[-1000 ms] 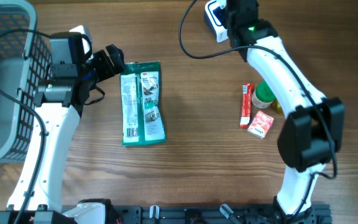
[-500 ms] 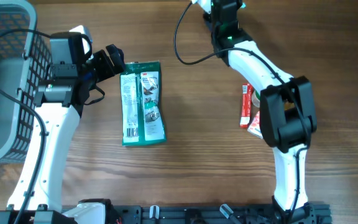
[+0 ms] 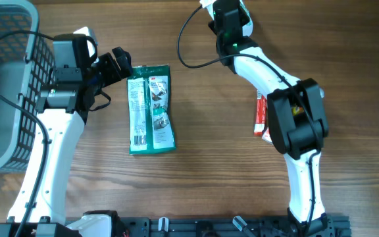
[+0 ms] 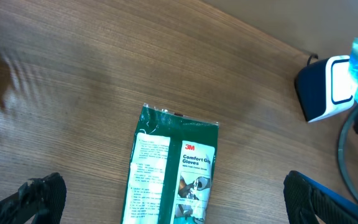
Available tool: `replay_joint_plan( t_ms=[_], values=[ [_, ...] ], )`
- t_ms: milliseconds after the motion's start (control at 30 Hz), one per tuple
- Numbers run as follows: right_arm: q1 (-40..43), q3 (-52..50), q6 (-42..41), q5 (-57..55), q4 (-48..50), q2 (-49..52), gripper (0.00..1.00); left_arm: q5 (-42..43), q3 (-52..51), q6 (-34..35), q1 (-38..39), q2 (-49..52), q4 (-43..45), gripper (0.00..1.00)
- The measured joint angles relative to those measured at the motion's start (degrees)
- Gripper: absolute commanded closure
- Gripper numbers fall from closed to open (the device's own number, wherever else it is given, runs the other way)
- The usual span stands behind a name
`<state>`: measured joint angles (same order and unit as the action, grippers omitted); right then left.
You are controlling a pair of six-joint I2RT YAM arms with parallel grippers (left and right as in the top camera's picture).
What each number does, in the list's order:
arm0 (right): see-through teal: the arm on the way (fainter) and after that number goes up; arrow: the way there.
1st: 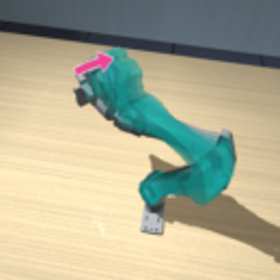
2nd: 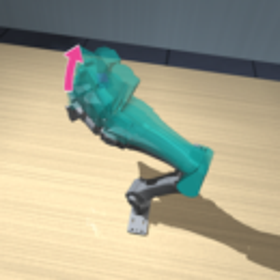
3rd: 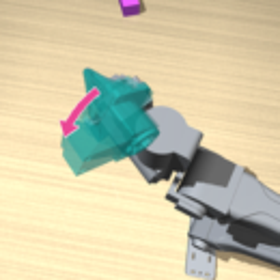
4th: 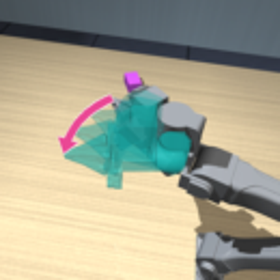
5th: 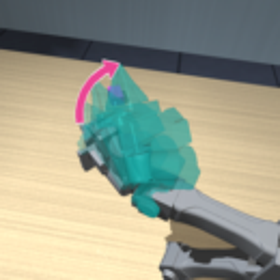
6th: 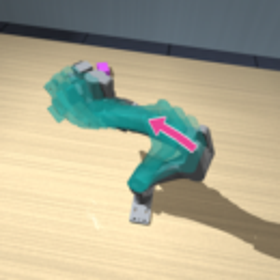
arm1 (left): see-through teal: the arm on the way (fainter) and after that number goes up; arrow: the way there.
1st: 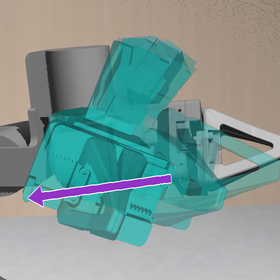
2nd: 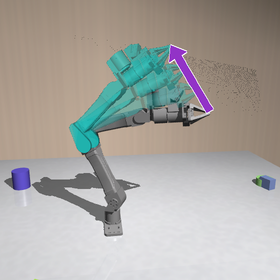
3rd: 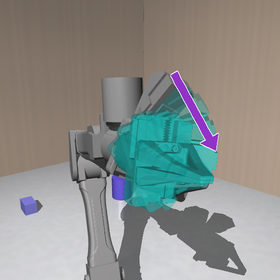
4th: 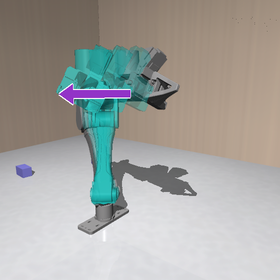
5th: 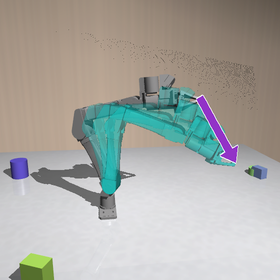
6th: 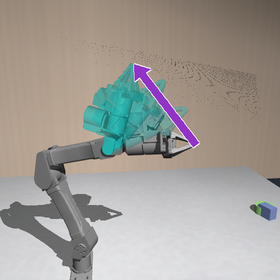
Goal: Scan the item barcode
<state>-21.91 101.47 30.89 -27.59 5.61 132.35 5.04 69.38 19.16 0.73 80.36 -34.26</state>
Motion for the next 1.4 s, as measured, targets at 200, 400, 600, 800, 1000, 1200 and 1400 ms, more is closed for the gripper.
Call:
replay_joint_plan(
  t_ms=[200, 400, 600, 800, 1000, 1200, 1400],
  values=[
    [0.09, 0.17, -5.99, 3.63, -22.88, -16.94, 0.96, -0.02, 0.00, 0.00, 0.00, 0.00, -0.02, 0.00],
    [1.40, 1.86, -20.63, 20.79, -60.61, -30.51, 0.96, 0.00, 0.00, 0.00, 0.00, 0.00, 0.02, 0.00],
    [1.81, -9.35, -28.96, 33.00, -72.32, -27.45, 0.96, 0.00, 0.00, 0.00, 0.00, 0.00, 0.00, 0.00],
    [1.81, -21.05, -32.70, 32.02, -62.42, -27.19, 0.56, 0.00, 0.00, 0.00, 0.00, 0.00, 0.02, 0.00],
    [1.81, -22.38, -35.93, 29.70, -59.54, -27.17, 0.27, 0.00, 0.00, 0.00, 0.00, 0.00, 0.00, 0.00],
    [1.01, -22.49, -43.10, 34.07, -55.39, -27.17, 0.28, 0.00, 0.00, 0.00, 0.00, 0.00, -0.02, 0.00],
    [-4.42, -26.77, -50.66, 47.78, -42.80, -27.17, 0.30, 0.00, 0.00, 0.00, 0.00, 0.00, 0.00, 0.00]
  ],
)
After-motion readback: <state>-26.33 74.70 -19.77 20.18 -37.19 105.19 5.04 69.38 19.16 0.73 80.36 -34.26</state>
